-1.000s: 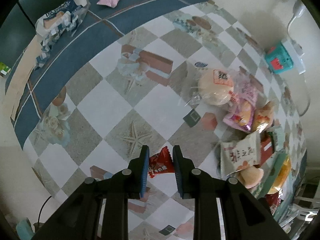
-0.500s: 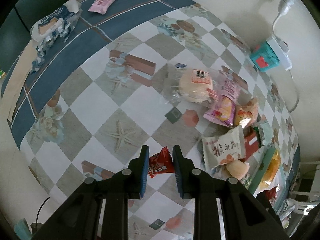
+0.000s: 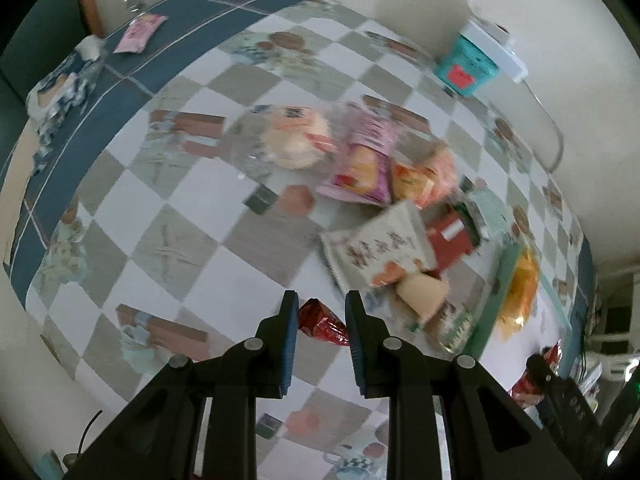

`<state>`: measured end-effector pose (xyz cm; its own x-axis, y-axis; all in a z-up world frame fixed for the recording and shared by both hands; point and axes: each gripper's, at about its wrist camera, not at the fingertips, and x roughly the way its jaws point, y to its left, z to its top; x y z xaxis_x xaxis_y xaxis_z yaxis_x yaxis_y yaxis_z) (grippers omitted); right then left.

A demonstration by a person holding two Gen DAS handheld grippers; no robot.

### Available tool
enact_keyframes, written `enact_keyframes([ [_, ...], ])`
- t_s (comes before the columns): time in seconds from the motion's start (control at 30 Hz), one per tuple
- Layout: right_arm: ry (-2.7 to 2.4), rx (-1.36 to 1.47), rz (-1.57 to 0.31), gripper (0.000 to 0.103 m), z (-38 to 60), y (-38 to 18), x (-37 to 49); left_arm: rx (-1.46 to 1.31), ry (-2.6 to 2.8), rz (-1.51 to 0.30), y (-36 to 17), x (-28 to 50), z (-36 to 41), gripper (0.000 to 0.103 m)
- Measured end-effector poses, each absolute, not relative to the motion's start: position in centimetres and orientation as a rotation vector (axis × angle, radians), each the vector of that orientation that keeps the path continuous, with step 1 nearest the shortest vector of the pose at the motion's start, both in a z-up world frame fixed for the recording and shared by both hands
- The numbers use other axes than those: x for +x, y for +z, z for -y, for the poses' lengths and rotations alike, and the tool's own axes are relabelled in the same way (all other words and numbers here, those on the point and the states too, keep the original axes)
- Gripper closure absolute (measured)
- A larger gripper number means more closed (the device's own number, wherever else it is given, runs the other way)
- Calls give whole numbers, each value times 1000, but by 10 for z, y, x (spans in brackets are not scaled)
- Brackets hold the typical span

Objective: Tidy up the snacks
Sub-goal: 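Carry red candy and red 'nice' bag over the white tray with both grippers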

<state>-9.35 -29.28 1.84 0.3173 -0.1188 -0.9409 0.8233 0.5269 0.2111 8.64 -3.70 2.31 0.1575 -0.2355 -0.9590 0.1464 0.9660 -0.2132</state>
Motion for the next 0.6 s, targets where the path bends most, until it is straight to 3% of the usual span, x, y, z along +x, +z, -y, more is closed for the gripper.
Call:
enact_keyframes([
  [0.6,-1006,892,-1064,46,378,2,-183,85,-532,-1383,30,2,144,78],
])
